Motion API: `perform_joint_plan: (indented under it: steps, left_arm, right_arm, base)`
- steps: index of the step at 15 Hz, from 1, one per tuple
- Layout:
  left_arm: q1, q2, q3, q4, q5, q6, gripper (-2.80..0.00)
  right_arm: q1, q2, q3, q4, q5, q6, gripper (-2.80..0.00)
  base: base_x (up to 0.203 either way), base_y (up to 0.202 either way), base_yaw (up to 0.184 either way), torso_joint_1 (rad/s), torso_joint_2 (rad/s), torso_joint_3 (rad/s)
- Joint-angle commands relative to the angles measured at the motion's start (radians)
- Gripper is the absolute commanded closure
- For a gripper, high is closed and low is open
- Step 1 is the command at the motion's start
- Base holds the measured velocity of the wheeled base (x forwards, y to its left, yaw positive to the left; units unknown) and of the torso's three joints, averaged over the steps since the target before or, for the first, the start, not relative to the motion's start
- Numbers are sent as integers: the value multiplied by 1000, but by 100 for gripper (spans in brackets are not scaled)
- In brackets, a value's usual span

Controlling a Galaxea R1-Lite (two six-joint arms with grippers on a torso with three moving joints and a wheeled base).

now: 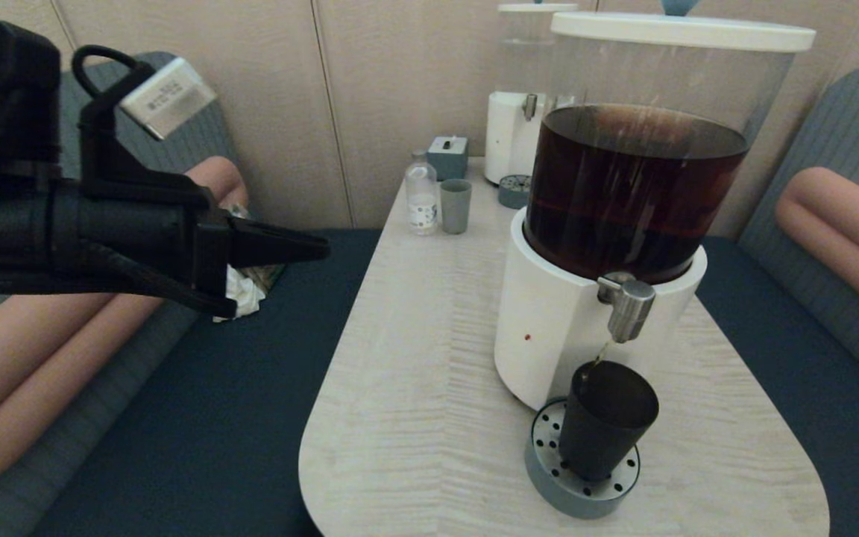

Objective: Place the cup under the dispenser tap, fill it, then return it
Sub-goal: Turn off the faucet

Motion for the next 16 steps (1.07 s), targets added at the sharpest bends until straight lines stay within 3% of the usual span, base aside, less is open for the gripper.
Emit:
perform_joint_plan:
  steps: [1,5,6,10,16]
  left_arm:
    - [-108,103,-26,-1,35,43,0]
    - [-215,247,-122,-1,130,231,0]
    - [-252,279,-159,-5,183,259,0]
    - [-346,327,-189,-116,328,267,0]
    - [-433,338,-225,-123,339,259,0]
  right_arm:
    - [0,1,0,0,1,0,0]
    - [0,1,0,0,1,0,0]
    - [0,1,0,0,1,0,0]
    - [0,1,0,0,1,0,0]
    - [0,1,0,0,1,0,0]
  base:
    - [0,0,0,0,0,0]
    - [0,0,0,0,0,0]
    - [0,0,0,0,0,0]
    - [0,0,0,0,0,0]
    - [0,0,0,0,0,0]
